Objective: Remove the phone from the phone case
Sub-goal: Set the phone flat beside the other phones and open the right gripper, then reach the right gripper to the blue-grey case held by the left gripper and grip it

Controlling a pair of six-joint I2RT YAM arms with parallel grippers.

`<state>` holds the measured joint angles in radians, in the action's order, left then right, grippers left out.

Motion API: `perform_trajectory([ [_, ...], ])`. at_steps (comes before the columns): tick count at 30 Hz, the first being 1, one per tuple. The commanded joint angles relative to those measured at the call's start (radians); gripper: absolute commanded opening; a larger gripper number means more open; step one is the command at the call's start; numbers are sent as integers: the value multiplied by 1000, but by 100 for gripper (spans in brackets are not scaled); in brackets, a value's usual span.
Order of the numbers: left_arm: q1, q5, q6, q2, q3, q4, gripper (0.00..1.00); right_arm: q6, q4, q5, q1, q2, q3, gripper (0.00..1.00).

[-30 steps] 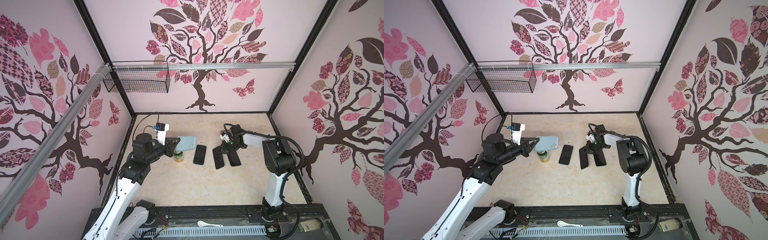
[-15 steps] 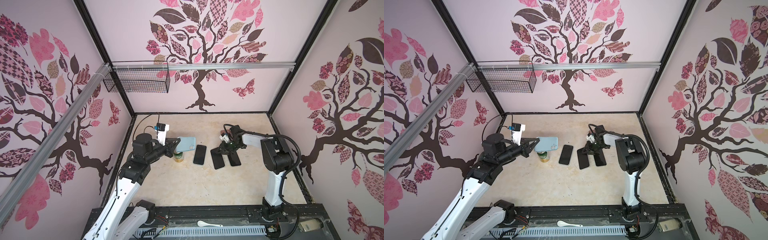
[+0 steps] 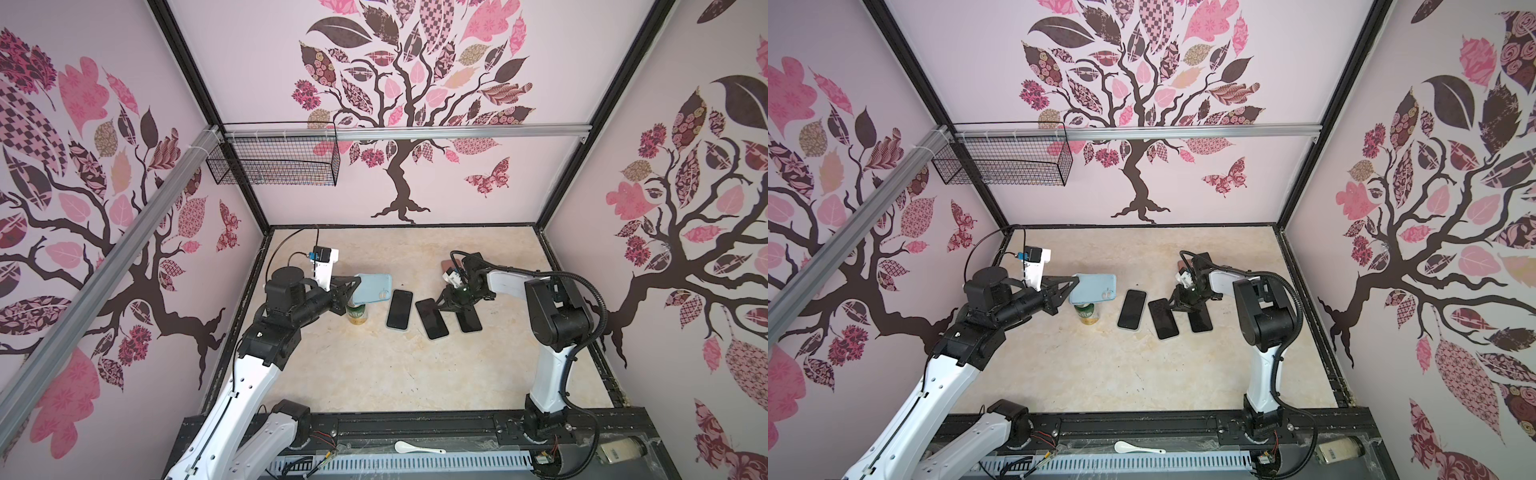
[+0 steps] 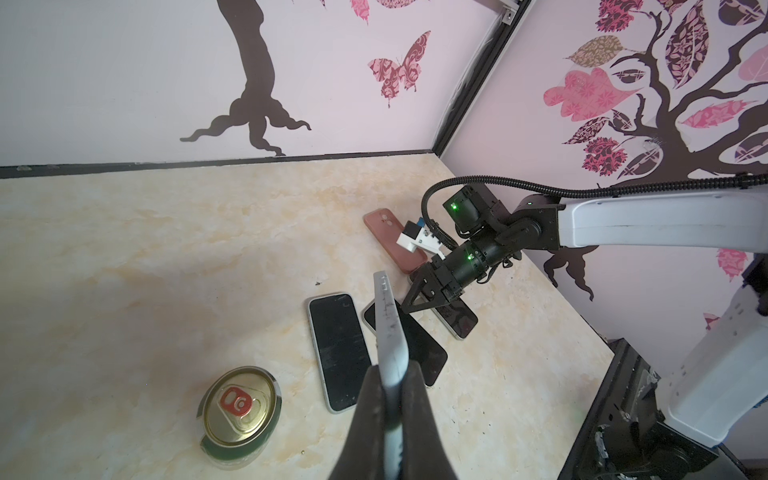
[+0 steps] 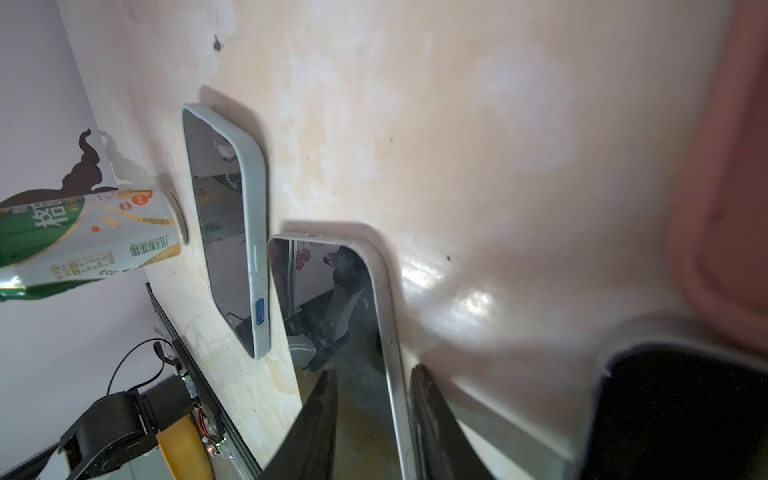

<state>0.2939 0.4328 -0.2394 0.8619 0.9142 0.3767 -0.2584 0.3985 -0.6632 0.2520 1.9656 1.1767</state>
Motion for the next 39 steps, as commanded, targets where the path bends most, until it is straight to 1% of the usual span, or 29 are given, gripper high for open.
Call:
perform_trajectory([
  [1,-5,15,-4,-15,-29,-15,0,-11,29,69,-3,-50,-55,39],
  [6,-5,19,-9,-13,-30,-19,0,-18,12,46,-2,-106,-144,42],
  [13,-6,30,-18,-4,-32,-30,0,-36,-21,2,6,-199,-268,43],
  [23,-6,38,-47,-9,-48,-59,0,-58,-69,-113,47,-225,-324,43],
  [25,-5,56,-40,-10,-50,-67,0,-63,-67,-90,49,-244,-326,43],
  [26,-4,61,-33,-12,-50,-65,0,-67,-59,-43,49,-267,-328,43],
  [29,12,71,-39,-19,-61,-80,0,-120,-74,162,48,-400,-352,45],
  [31,68,31,-47,-34,-86,-122,0,-165,-121,251,49,-511,-386,48],
  [34,223,-143,-50,-42,-128,-206,0,-258,-181,372,49,-658,-422,56],
  [37,369,-357,-69,-32,-149,-300,0,-343,-241,434,46,-766,-444,75],
  [39,454,-483,-60,-15,-159,-362,0,-413,-297,465,45,-831,-460,94],
])
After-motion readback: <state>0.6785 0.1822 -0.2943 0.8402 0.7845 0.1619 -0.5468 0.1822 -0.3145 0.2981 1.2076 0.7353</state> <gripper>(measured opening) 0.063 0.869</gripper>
